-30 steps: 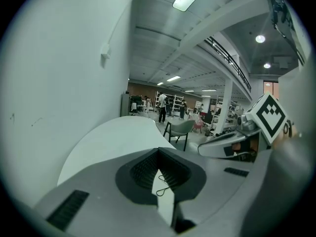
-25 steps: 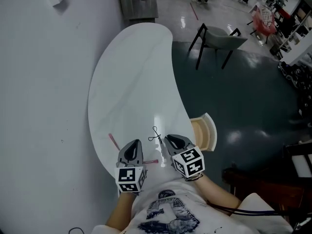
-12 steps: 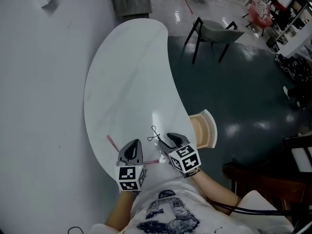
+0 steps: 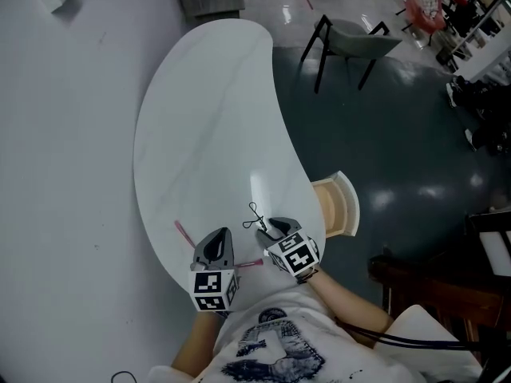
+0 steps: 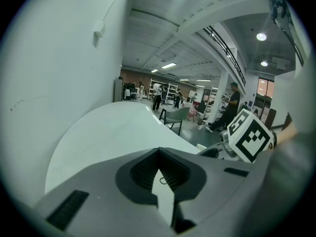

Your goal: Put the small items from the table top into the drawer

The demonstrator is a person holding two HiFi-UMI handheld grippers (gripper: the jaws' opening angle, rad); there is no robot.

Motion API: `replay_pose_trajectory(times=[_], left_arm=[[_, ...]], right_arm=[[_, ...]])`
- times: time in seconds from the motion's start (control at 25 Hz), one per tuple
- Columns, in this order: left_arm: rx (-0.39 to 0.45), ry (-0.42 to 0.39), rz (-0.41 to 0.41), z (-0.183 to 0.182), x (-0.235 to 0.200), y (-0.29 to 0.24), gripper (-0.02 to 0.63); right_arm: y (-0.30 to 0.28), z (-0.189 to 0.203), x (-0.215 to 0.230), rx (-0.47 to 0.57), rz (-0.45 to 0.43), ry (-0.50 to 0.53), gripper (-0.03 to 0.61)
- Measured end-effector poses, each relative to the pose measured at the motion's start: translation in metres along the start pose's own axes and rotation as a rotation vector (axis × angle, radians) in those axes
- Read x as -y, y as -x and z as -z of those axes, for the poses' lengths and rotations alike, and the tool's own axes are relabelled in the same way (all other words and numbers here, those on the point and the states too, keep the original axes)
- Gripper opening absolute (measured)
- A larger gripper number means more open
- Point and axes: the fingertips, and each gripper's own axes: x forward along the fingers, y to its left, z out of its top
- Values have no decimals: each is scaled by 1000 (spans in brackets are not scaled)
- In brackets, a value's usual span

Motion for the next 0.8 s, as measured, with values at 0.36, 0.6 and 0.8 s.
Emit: replay_pose_trajectory(times=[0.36, 0.6, 0.8], left_arm=[[-22, 22, 4, 5, -10, -5, 20], [-31, 30, 5, 9, -14, -5, 20], [-33, 34, 0, 11, -17, -3, 20]], right_arm=[[-21, 8, 0, -53, 13, -22, 176], [-26, 12, -1, -78, 26, -29, 156], [-27, 13, 0, -81, 37, -30, 119]])
